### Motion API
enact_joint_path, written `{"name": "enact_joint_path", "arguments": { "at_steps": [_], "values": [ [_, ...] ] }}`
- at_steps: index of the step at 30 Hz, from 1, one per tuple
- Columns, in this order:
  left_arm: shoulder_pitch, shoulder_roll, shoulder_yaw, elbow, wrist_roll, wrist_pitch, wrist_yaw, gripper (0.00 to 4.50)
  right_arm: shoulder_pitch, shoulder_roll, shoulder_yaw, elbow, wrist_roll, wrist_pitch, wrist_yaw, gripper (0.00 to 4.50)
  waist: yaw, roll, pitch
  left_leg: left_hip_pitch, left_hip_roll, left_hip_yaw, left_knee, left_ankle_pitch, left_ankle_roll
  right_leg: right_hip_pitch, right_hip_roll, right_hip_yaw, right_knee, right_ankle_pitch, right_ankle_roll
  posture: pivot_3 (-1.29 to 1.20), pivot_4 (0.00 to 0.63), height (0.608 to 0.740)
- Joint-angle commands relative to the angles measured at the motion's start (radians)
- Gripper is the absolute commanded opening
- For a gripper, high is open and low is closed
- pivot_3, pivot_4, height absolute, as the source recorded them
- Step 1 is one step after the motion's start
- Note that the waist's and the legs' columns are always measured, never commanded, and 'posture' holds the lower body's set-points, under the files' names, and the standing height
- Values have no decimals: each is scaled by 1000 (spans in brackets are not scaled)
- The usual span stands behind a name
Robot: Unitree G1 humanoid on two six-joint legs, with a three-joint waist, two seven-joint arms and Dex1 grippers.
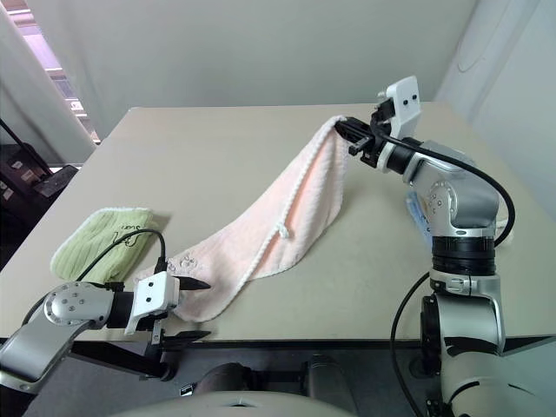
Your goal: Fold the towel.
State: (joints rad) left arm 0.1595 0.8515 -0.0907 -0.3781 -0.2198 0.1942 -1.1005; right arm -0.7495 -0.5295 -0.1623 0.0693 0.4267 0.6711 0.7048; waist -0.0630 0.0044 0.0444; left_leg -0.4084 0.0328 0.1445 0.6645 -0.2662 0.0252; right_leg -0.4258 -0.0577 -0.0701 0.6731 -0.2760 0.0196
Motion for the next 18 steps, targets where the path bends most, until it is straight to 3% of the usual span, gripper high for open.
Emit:
{"name": "enact_joint_path", "arguments": {
  "at_steps": [1,18],
  "values": [
    [-4,11,7,-40,-1,15,12,4500,-57,0,-19,-80,40,8,-18,37,0,0,0,0,0,0,0,0,0,0,0,0,0,0,0,0,0,724],
    [-145,-38,-105,16,53,75,41,4500,-167,-12,-25,-216,137,80,-86,37,7,0,1,0,0,0,-2,0,0,0,-1,0,-3,0,0,0,0,724]
  ]
}}
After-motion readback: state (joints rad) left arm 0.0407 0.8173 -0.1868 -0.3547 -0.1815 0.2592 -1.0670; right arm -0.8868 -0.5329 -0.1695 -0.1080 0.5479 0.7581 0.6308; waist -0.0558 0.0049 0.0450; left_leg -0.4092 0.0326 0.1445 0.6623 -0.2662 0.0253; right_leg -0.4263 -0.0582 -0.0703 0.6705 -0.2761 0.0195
